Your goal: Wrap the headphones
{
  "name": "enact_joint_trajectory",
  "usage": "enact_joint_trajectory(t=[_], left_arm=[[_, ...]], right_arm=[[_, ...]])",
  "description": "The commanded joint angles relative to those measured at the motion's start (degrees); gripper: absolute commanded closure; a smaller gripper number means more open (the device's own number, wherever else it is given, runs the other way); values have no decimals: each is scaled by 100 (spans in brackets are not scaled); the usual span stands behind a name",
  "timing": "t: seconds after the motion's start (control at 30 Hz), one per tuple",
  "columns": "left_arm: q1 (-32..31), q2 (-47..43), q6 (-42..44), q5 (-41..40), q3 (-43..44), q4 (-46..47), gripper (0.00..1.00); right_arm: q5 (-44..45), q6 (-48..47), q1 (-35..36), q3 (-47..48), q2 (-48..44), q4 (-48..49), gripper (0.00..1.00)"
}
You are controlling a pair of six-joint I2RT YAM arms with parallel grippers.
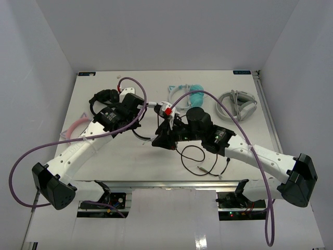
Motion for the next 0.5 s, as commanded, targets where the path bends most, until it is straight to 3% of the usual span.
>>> enact_joint_trajectory(t=[0.0,0.47], left_arm=[[115,-332,-406,-49,279,539,100],[178,-1073,-705,457,259,900,100]], right_arm=[[265,45,306,-25,-284,378,87],[1854,155,981,-1163,-815,954,90]])
